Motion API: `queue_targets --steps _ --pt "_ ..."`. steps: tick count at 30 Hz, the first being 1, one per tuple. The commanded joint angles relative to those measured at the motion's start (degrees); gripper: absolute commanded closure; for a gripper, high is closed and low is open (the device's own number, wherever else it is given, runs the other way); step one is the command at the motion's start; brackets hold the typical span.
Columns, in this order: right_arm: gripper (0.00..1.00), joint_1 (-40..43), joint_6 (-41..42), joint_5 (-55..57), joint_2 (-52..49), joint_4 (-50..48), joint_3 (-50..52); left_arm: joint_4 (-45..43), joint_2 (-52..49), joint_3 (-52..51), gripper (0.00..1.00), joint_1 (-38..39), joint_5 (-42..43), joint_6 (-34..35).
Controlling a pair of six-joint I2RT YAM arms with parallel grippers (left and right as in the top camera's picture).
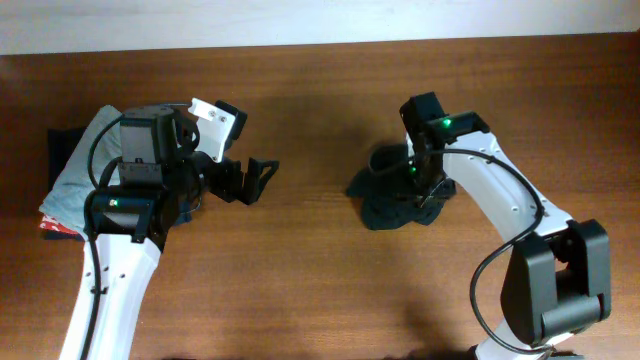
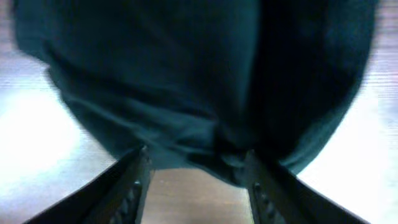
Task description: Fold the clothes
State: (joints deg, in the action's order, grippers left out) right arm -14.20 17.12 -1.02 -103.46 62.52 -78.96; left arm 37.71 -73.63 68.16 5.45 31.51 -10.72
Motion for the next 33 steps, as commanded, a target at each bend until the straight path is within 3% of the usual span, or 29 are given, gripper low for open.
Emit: queue_targets --steps 1,10,14,17,21,22,25,26,28,30,33 --pt "0.46 0.5 3.9 3.7 0.3 -0.3 0.1 -0.2 -0.5 0.9 0.01 0.2 1.0 -1.0" --pt "0.48 0.5 12.6 7.6 0.2 -0.4 0.7 -0.2 -0.5 0.9 0.01 0.2 1.0 -1.0" --pt "0.55 0.4 13.7 7.3 -0.1 -0.7 2.7 -0.1 -0.5 0.9 0.01 0.2 1.0 -0.9" --pt "0.49 0.3 13.6 6.0 -0.1 0.0 3.7 -0.2 -0.5 0.9 0.01 0.2 1.0 -1.0" --pt "0.49 0.4 13.7 6.0 -0.1 -0.5 3.8 -0.4 -0.5 0.9 0.01 0.2 1.0 -1.0" --pt "0.52 0.4 13.7 6.0 -0.1 -0.8 3.8 -0.4 -0.5 0.9 0.01 0.2 1.0 -1.0" --pt "0.76 0.4 13.7 6.0 -0.1 -1.9 3.8 -0.4 -0.5 0.9 0.01 0.2 1.0 -0.9" --pt "0.79 0.4 13.7 6.0 -0.1 -2.2 3.7 -0.4 -0.5 0.9 0.01 0.2 1.0 -1.0" --pt "0.78 0.4 13.6 5.9 -0.1 -1.9 3.7 -0.4 -0.5 0.9 0.01 0.2 1.0 -1.0" --pt "0.59 0.4 13.6 5.7 0.1 -0.8 3.7 -0.4 -0.5 0.9 0.01 0.2 1.0 -1.0" --pt "0.46 0.4 13.6 5.7 0.9 1.4 3.7 -0.4 -0.5 0.9 0.01 0.2 1.0 -1.0"
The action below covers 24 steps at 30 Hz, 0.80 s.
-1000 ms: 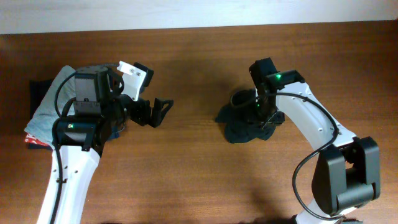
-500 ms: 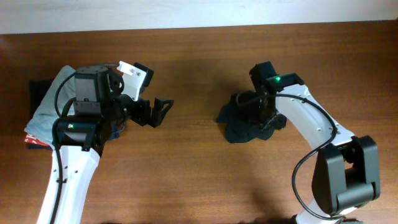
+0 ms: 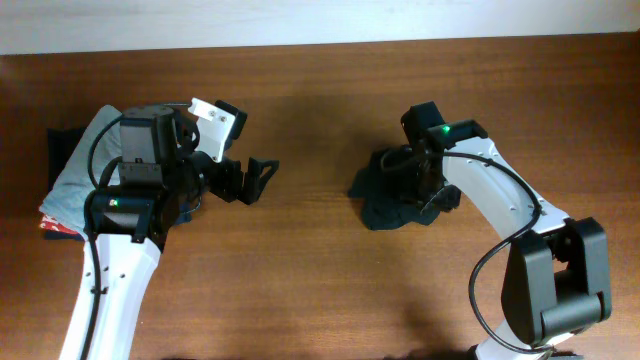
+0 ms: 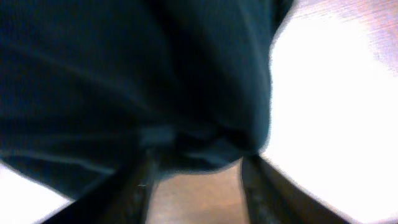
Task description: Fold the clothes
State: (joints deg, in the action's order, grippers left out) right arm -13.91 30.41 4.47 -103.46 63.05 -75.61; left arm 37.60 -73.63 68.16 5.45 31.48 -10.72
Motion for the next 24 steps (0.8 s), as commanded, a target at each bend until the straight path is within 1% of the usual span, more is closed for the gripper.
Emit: queue_targets --steps 1,4,5,7,12,14,19,22,23,24 --pt "0.44 0.0 0.3 0.2 1.4 1.6 0.4 -0.3 -0.5 0.9 0.01 0.2 1.0 -1.0" --pt "0.39 0.0 0.3 0.3 2.4 2.7 0.4 -0.3 -0.5 0.9 0.01 0.2 1.0 -1.0" --pt "0.36 0.1 0.4 0.2 2.6 2.7 0.4 -0.3 -0.5 0.9 0.01 0.2 1.0 -1.0" --pt "0.34 0.1 0.6 0.2 2.6 2.4 0.4 -0.3 -0.5 0.9 0.01 0.2 1.0 -1.0" --pt "0.34 0.1 2.2 -1.4 2.6 -0.8 1.7 -0.3 -0.5 0.9 0.01 0.2 1.0 -1.0" --pt "0.34 0.1 5.2 -2.0 2.6 -3.1 3.7 -0.3 -0.5 0.9 0.01 0.2 1.0 -1.0" --pt "0.35 0.1 9.5 -4.3 2.6 -8.7 8.7 0.0 -0.5 0.9 0.01 0.2 1.0 -1.0" --pt "0.44 0.1 9.5 -4.3 2.6 -10.2 9.1 0.0 -0.5 0.9 0.01 0.2 1.1 -0.9" --pt "0.51 0.1 9.5 -4.3 2.6 -10.3 9.0 0.0 -0.5 0.9 0.01 0.2 1.0 -0.9" --pt "0.62 0.1 9.5 -4.3 2.6 -10.3 9.0 0.0 -0.5 0.9 0.01 0.2 1.1 -0.9"
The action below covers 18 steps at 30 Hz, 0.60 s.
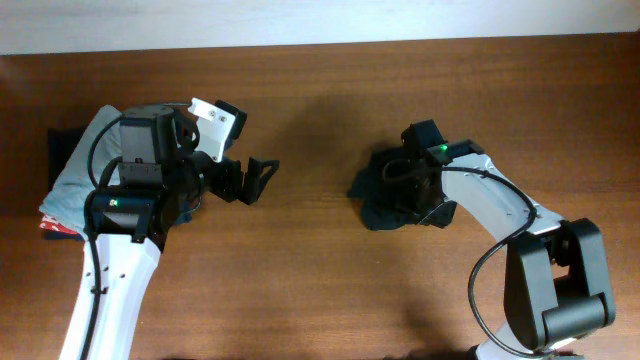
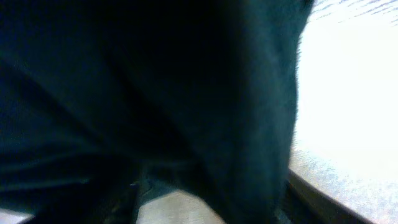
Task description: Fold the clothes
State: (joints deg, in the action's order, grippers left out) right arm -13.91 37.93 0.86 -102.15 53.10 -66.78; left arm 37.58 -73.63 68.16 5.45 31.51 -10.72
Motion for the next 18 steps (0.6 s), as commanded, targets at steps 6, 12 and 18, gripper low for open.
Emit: queue_targets --steps 6,12,18 --pt "0.92 0.1 0.4 0.0 2.8 0.2 -0.3 0.0 -0.5 0.9 0.01 0.2 1.0 -0.9" --pt "0.96 0.0 -4.1 5.3 11.2 2.3 -2.8 0.0 -0.5 0.9 0.01 0.2 1.0 -1.0" --pt "0.96 0.0 -12.3 7.5 23.8 1.9 -6.2 0.0 -0.5 0.9 0.01 0.2 1.0 -1.0"
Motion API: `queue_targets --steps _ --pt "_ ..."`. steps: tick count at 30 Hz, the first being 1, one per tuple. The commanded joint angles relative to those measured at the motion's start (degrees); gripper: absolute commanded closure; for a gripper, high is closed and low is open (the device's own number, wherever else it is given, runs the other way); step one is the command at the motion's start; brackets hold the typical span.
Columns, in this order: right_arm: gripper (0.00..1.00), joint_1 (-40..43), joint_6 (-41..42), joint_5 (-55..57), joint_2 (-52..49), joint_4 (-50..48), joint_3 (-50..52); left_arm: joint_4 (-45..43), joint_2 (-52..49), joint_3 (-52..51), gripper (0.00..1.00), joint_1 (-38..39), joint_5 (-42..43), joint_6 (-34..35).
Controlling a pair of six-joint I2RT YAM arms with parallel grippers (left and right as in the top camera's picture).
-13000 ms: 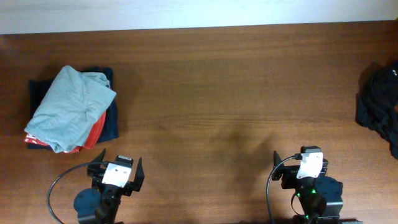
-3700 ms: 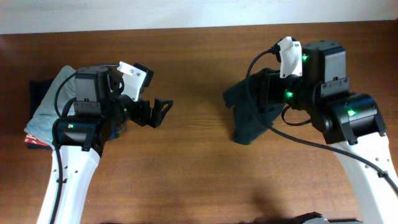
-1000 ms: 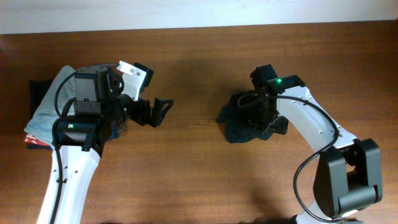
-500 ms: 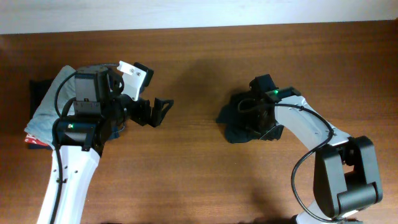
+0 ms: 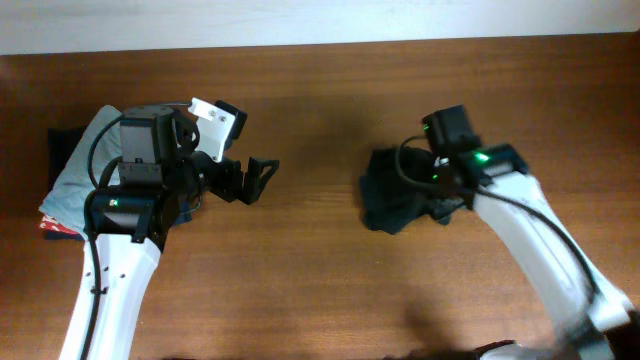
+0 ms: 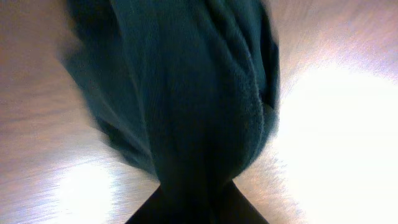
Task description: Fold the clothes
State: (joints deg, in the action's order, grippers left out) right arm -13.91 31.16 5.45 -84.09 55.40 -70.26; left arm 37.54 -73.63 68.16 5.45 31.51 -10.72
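A crumpled dark teal garment [image 5: 388, 200] lies right of the table's middle. My right gripper [image 5: 441, 190] is at its right side, shut on a bunched fold. In the right wrist view the cloth [image 6: 186, 93] hangs away from the gripper [image 6: 196, 190], whose dark fingers meet around it above the wood. My left gripper [image 5: 256, 178] hovers open and empty over bare table, well to the left of the garment.
A stack of folded clothes [image 5: 70, 180], light blue on top, sits at the left edge, partly under my left arm. The brown wooden table [image 5: 320, 290] stretches around the garment. A pale wall runs along the far edge.
My right gripper's fingers, apart around the cloth before, are now shut on it. The wrist has shifted right and the garment's bunch sits slightly further right. The left arm is unchanged.
My right gripper stood open over the dark garment with cloth between its fingers. It stayed low in the heap at the two later moments, its wrist turned differently each time. Now it is shut on a fold. My left arm stayed open and still throughout.
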Motion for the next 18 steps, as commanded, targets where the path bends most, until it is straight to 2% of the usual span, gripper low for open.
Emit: queue_targets --steps 1,4,6,10,13,18 --pt "0.96 0.0 -7.9 2.8 8.0 -1.1 -3.5 0.0 -0.5 0.9 0.01 0.2 1.0 -1.0" --pt "0.96 0.1 -19.1 -1.8 13.6 -5.2 -4.4 0.0 -0.5 0.9 0.01 0.2 1.0 -1.0" --pt "0.96 0.0 -23.1 -4.5 16.8 -7.8 -4.4 0.0 -0.5 0.9 0.01 0.2 1.0 -1.0" --pt "0.96 0.1 -23.8 -6.5 21.8 -10.6 -4.5 0.0 -0.5 0.9 0.00 0.2 1.1 -0.9" --pt "0.96 0.1 -27.7 -14.9 24.8 -12.5 -4.7 0.0 -0.5 0.9 0.01 0.2 1.1 -0.9" --pt "0.96 0.0 -26.5 -21.5 27.7 -15.4 -4.7 -0.5 -0.5 0.9 0.01 0.2 1.0 -1.0"
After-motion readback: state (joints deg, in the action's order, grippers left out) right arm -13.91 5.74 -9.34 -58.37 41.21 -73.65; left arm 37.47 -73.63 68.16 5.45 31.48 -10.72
